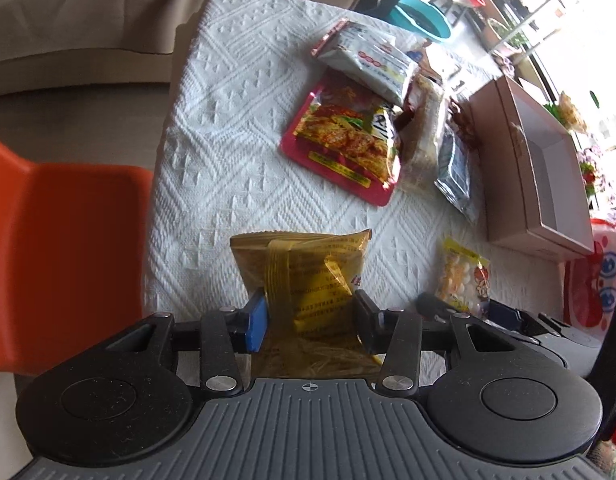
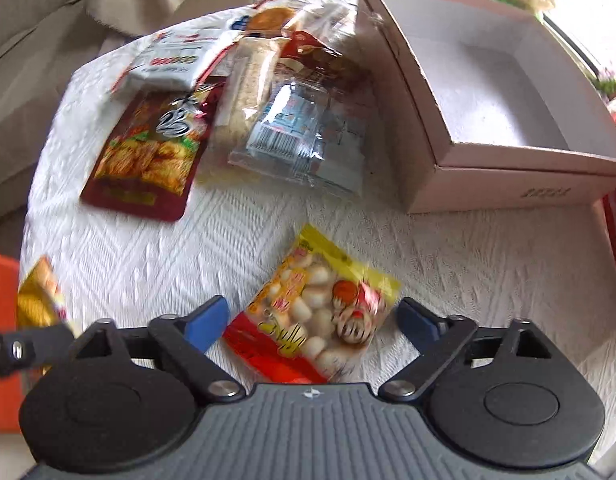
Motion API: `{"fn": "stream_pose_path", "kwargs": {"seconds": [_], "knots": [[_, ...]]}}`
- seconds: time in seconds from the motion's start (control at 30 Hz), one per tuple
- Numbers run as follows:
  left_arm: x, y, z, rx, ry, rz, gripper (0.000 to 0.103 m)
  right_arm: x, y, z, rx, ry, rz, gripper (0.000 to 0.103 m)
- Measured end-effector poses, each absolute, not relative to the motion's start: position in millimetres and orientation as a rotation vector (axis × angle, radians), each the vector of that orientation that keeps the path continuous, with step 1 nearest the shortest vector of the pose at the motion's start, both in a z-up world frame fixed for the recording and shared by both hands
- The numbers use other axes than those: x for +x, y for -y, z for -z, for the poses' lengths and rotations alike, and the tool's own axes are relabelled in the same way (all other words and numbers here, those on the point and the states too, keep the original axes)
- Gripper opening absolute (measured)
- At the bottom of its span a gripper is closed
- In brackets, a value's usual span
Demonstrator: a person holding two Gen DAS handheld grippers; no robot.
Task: Organize snacks
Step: 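Grasp the red-white peanut bag with the right tool while the left tool lifts the yellow bag, then lower both bags into the pink box and open both tools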
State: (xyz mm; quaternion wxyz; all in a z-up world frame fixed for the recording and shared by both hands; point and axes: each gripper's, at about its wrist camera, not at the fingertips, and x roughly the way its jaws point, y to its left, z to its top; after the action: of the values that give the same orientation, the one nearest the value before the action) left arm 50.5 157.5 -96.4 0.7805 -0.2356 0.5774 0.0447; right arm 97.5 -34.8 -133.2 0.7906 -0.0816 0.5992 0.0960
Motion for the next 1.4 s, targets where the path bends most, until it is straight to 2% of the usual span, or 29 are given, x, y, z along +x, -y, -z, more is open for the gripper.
{"fn": "stream_pose_path", "kwargs": {"seconds": [0.03,0.27,0.5,0.57,0.63,0.77,0.9,1.4], "knots": [[50,-152,95,-0.491,-1.256,-0.077,0.05,90,40,128,-0.209,-1.29,-0.248,0.068],[56,-95,69,-0.458,-1.277,0.143,0.05,60,100,98,-0.296,-1.312,-0.311,0.062],[127,-15,-32,-0.412,-0.997,0.396,0.051,60,156,45,-0.254,-1.233,-0.272,0.062],[156,-3,-47,-0.446,-0.924,0.392,0.051,62,164,32,-0.245,-1.197,-0.267,0.062],[185,11,-44,-0.412,-0.886,0.37,0.051,65,171,21,-0.23,-1.164,-0.263,0.062],[219,24,-26,-0.398,-0.941,0.348,0.049,75,180,8,-0.219,-1.113,-0.253,0.062],[214,14,-24,-0.408,-0.927,0.323,0.049,88,192,-6,-0.198,-1.039,-0.229,0.062],[191,-37,16,-0.297,-1.076,0.116,0.049,190,170,-8,-0.276,-0.862,-0.238,0.062]]}}
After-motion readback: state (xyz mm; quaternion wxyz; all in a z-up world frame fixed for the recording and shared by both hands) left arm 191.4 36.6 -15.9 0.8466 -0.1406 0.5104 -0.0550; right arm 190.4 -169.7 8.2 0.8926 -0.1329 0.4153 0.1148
